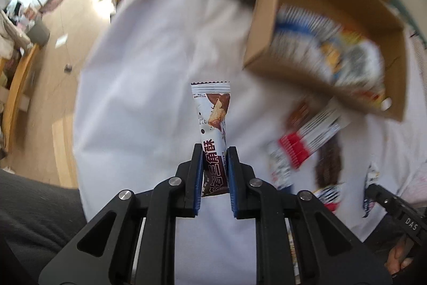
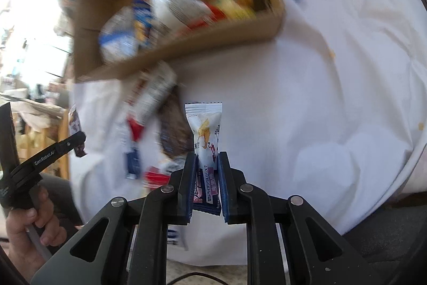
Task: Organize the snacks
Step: 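Carry both bars into the box and open both tools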
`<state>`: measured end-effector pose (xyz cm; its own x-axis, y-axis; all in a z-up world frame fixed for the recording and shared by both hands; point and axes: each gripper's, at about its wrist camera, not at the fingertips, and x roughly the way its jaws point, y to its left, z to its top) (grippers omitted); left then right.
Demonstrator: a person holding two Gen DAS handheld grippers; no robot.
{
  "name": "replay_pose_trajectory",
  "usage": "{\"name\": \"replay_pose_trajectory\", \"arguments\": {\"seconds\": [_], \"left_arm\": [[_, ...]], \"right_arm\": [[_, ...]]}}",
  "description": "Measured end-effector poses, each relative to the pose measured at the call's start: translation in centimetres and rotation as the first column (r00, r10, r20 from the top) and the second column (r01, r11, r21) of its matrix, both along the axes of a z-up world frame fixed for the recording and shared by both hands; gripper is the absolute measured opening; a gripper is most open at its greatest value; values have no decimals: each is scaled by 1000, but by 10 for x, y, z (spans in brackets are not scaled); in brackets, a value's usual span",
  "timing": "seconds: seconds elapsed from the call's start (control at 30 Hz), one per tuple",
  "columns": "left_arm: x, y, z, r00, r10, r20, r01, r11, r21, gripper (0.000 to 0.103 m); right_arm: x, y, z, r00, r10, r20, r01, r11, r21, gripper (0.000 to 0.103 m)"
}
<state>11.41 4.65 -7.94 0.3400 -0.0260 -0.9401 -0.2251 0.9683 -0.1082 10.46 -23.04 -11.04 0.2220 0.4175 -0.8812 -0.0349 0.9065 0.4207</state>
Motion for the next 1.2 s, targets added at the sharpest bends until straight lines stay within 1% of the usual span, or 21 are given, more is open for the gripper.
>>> {"name": "replay_pose_trajectory", "arguments": {"seconds": [0.03, 0.1, 0.13, 0.2, 0.33, 0.43, 0.5, 0.63, 0.8, 1.0, 1.2], "left_arm": [[-2, 0, 13, 998, -5, 55, 6, 1000, -9, 14], [-5, -1, 34, 991, -13, 130, 14, 1000, -9, 14], [-3, -1, 43, 987, -16, 158, 17, 1000, -10, 14], [1, 2, 55, 981, -21, 193, 24, 1000, -11, 14], [17, 8, 68, 974, -40, 223, 46, 999, -21, 14], [29, 6, 76, 966, -70, 250, 69, 998, 13, 14], [40, 3, 80, 963, -83, 255, 82, 997, 13, 14], [55, -5, 83, 960, -110, 259, 110, 994, 14, 14], [76, -16, 80, 960, -135, 247, 136, 991, 11, 14], [100, -35, 65, 955, -207, 212, 211, 977, 2, 14], [113, -43, 41, 957, -227, 182, 233, 973, -11, 14]], "right_arm": [[-2, 1, 7, 1000, 5, 31, -6, 1000, 18, 17], [-4, 3, 24, 995, 11, 102, -17, 998, 60, 17], [-3, 3, 34, 990, 10, 143, -23, 996, 86, 17], [1, 3, 52, 979, 8, 203, -29, 994, 103, 17], [16, -1, 67, 971, -20, 237, -4, 995, 102, 17], [32, -13, 73, 969, -59, 240, 33, 993, 111, 17], [40, -20, 75, 968, -80, 236, 53, 992, 119, 17], [65, -23, 80, 963, -92, 252, 75, 994, 74, 17], [92, -28, 76, 961, -108, 255, 100, 994, 45, 17], [111, -26, 66, 964, -108, 242, 105, 994, 23, 17], [119, -22, 51, 970, -100, 223, 101, 995, 8, 17]]}}
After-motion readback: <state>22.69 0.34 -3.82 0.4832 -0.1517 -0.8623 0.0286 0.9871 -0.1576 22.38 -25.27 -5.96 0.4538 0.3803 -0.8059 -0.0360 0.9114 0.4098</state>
